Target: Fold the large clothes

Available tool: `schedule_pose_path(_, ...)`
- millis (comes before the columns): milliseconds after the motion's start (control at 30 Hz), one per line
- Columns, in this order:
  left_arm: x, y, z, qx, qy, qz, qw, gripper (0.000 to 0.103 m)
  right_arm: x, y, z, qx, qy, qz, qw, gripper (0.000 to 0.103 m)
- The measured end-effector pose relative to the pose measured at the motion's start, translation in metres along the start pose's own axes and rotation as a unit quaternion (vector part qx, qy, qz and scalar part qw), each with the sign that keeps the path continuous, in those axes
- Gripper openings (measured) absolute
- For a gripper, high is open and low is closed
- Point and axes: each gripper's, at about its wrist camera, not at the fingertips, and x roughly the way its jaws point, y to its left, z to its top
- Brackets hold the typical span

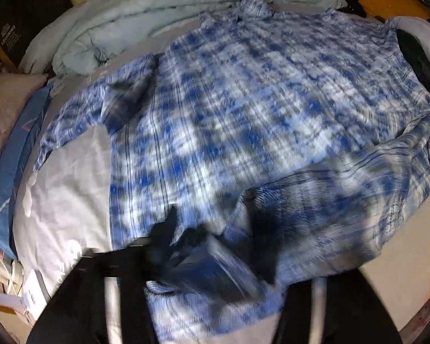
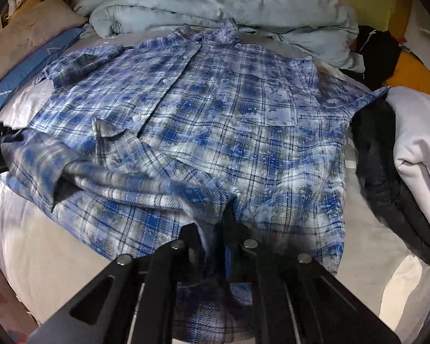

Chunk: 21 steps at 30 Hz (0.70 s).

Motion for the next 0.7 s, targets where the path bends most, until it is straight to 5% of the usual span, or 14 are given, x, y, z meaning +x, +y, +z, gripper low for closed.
schedule_pose_path(67,-0.009,-0.001,0.004,-0.009,-0.021,-0.027,0.9994,0.085,-0.005,-0.002,-0.003,0.004,-0.009,0.011,1.000,0.058)
schedule_pose_path(200,-0.022,-0.008,-0.001,0.002,-0.023,-0.068,0.9974,0.093,-0.029,-0.001,-0.012,0.004,-0.037,0.020,0.999,0.071)
schedule_pose_path(367,-0.043,-0.015,-0.027,0.014,-0.036,-0.039,0.9985,0.093,-0.053,0.018,-0.022,-0.032,-0.060,0.038,0.997,0.089)
schedule_pose_path(467,-0.059,-0.004,-0.041,-0.012,-0.052,-0.030,0.9981,0.095,-0.052,0.044,-0.042,-0.110,-0.045,0.023,0.993,0.092)
schedule_pose_path(567,-0.062,0.015,-0.052,-0.029,-0.056,-0.014,0.9979,0.097,-0.042,0.058,-0.060,-0.174,-0.032,-0.043,0.983,0.092)
schedule_pose_path(633,-0.058,0.026,-0.058,-0.033,-0.047,-0.001,0.9984,0.097,-0.034,0.050,-0.063,-0.169,-0.024,-0.084,0.982,0.091)
schedule_pose_path(700,-0.056,0.035,-0.064,-0.043,-0.039,0.006,0.9983,0.097,-0.035,0.029,-0.054,-0.126,-0.039,-0.109,0.985,0.076)
